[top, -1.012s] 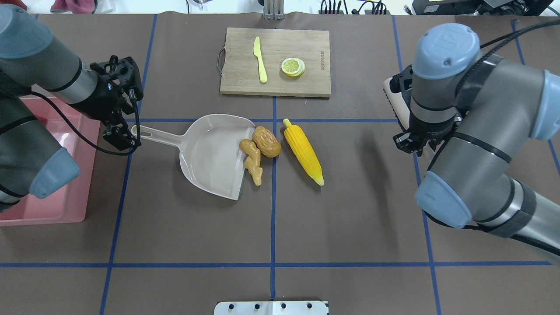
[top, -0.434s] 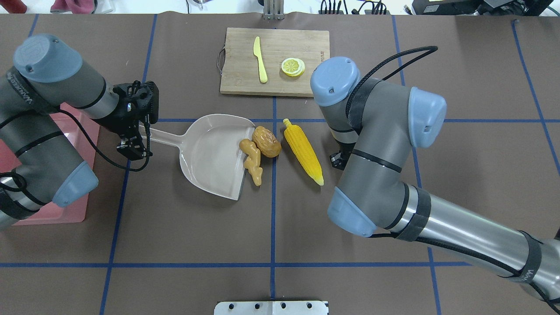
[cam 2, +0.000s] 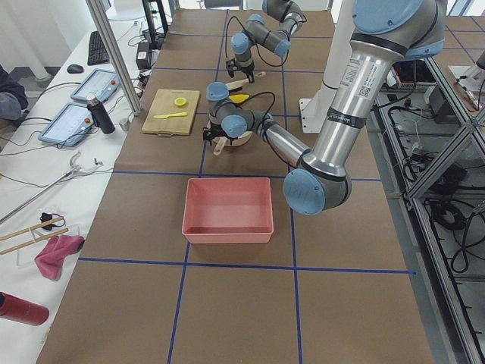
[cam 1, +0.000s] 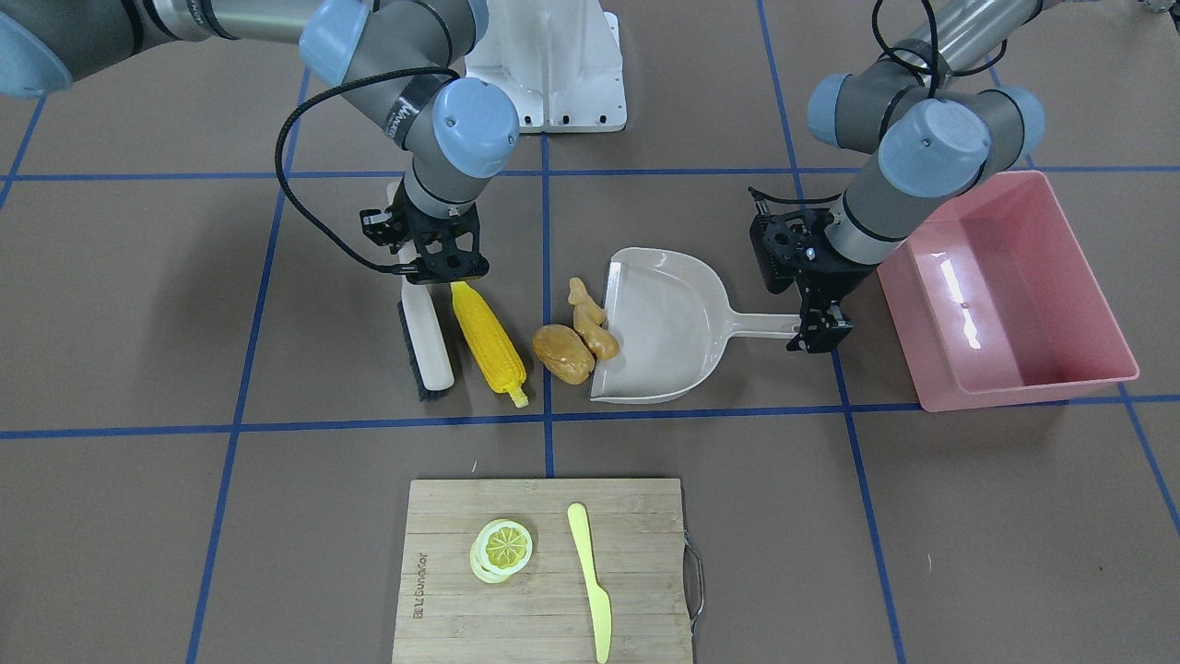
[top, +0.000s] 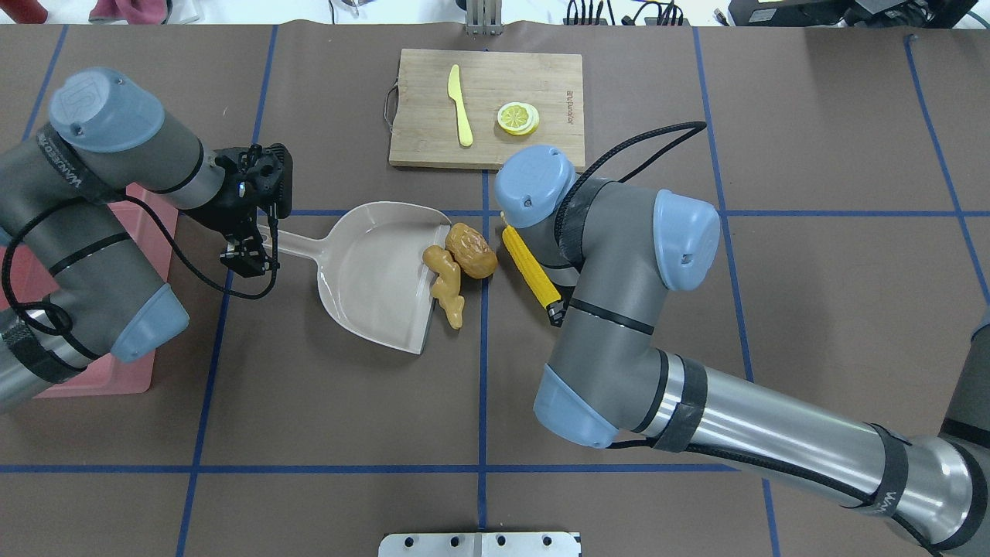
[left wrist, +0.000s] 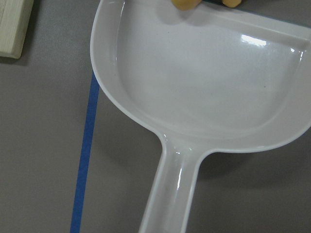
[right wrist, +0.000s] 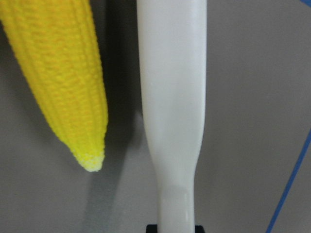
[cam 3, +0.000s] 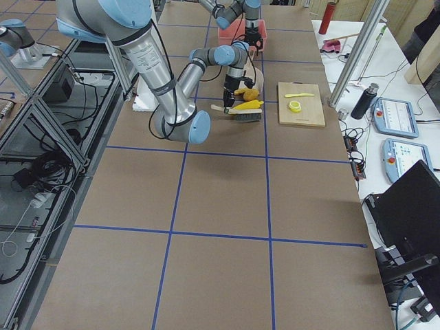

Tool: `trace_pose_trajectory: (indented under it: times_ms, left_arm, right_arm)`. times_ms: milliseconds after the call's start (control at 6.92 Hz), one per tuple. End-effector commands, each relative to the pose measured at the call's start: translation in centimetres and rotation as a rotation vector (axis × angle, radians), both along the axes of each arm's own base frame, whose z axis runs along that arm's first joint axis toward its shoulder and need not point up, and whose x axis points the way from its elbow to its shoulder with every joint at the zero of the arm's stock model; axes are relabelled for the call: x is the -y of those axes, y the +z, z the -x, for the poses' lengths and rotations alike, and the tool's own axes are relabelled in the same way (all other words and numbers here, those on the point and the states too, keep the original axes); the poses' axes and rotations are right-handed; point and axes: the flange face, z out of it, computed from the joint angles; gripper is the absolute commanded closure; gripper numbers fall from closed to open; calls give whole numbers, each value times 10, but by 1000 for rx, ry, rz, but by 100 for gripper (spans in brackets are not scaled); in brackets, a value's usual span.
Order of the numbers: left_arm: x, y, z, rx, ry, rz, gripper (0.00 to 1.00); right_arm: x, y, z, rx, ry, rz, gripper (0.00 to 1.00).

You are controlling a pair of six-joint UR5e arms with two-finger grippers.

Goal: Sweep and dump trash into bin
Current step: 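Sweep the corn cob into the dustpan with the brush in the right gripper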

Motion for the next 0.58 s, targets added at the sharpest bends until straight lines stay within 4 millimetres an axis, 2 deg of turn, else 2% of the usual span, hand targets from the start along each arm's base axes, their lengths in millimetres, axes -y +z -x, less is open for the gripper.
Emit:
trace_pose_trajectory:
  times_ms: [0,289,434]
  left_arm:
    - [3,14,-19,6,17,8,11]
    - [-2,14,-23,-2,31,4,15]
    - [-3,12,-22,-6,32,2,19]
  right_arm:
    - [-6,-19,30,56,-24,-24,100]
    - [-16,-28,49,142,-54,-65,100]
    - [-17,-23,62,181,-70,-78,100]
